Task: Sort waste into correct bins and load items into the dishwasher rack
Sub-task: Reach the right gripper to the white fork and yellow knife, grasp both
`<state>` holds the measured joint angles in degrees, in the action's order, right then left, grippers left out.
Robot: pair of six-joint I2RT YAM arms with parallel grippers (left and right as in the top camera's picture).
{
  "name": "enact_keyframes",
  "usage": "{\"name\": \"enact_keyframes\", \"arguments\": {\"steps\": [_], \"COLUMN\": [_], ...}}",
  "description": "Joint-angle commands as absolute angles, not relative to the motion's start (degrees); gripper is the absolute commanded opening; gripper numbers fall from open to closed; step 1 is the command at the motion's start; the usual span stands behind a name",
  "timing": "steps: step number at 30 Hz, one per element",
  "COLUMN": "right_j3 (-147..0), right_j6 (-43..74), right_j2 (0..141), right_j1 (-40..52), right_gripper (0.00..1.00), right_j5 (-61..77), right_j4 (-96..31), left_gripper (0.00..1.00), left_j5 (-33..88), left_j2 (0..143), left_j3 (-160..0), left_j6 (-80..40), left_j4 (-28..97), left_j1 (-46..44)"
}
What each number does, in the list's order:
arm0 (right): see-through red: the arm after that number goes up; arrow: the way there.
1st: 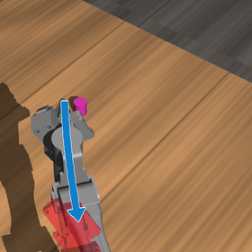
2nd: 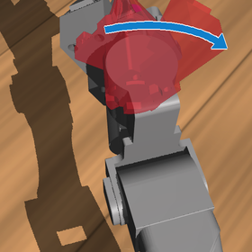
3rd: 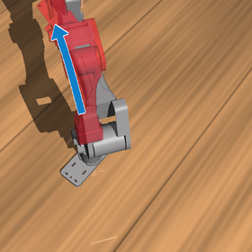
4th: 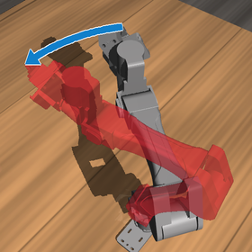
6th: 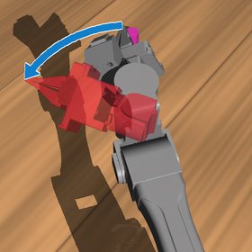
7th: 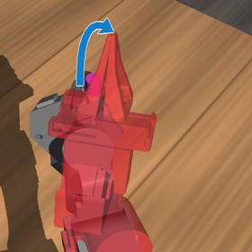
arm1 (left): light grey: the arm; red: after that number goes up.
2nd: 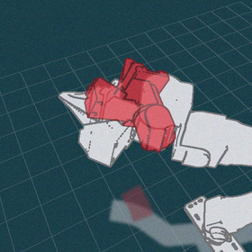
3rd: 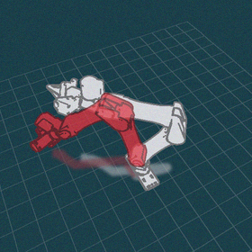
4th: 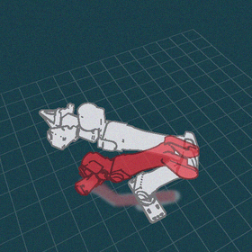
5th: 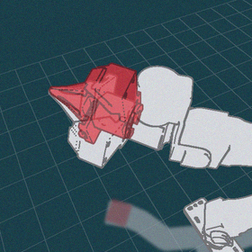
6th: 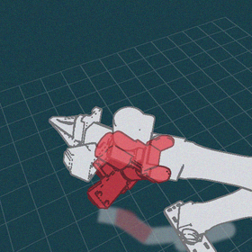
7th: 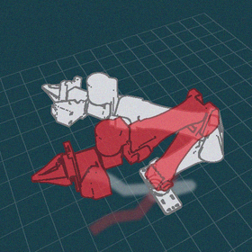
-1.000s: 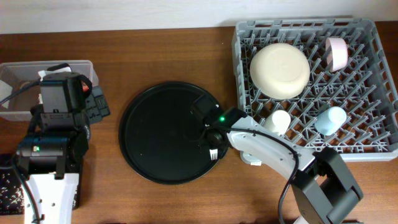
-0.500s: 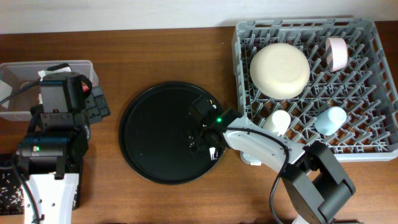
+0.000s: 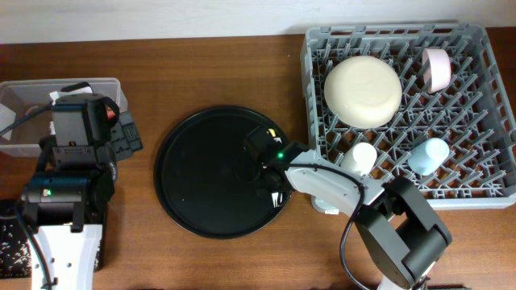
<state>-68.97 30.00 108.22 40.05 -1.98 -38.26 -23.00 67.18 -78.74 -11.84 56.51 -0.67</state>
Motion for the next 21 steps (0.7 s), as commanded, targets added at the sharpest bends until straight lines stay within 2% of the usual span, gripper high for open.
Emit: {"name": "enact_keyframes", "arguments": {"steps": [1, 3, 15, 16, 19, 21], "right_j3": [-68.55, -68.05, -67.4, -67.4, -67.4, -67.4], "right_j6": [30.57, 30.57, 31.03, 31.68, 31.86, 31.86], "right_j2": [109.3, 109.3, 112.62, 112.62, 112.62, 112.62], "right_j1": [39.79, 39.79, 39.79, 39.79, 39.75, 39.75], "right_gripper": [0.51, 0.47, 0.45, 0.37, 0.3, 0.28], "right_j5": [-3.77, -3.79, -4.78, -4.8, -4.78, -4.75], "right_j4": [-38.06, -38.02, -37.19, -37.21, -37.23, -37.23], "left_gripper": [0.99, 0.99, 0.99, 0.99, 0.99, 0.99], "left_j5": [-23.81, -23.81, -23.81, -23.81, -23.81, -23.81], "left_j2": [66.78, 66.78, 66.78, 66.78, 66.78, 66.78], "left_j3": [-78.91, -78.91, -78.91, -78.91, -78.91, -78.91], "left_j6": [-12.38, -12.38, -12.38, -12.38, -12.38, -12.38], "left_j4": [56.69, 56.66, 56.69, 56.69, 56.69, 56.69], "left_j1": [-0.47, -0.47, -0.47, -0.47, -0.47, -0.47]}}
